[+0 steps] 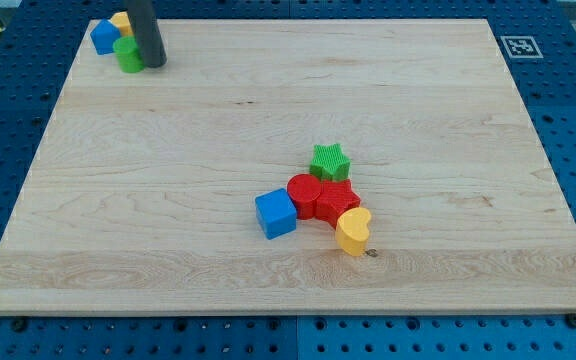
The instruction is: Slide green circle into the blue triangle
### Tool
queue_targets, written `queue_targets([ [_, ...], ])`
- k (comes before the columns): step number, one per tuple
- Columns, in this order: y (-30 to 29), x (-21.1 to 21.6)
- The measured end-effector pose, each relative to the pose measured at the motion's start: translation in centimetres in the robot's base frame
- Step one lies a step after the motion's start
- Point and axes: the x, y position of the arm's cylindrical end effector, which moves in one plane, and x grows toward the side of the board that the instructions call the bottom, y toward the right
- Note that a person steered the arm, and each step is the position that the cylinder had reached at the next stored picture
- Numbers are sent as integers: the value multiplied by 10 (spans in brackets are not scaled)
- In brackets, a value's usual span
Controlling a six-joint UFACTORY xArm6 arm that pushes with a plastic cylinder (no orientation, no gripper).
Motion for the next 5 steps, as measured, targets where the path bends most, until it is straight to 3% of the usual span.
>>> queue_targets([
  [5, -22, 16],
])
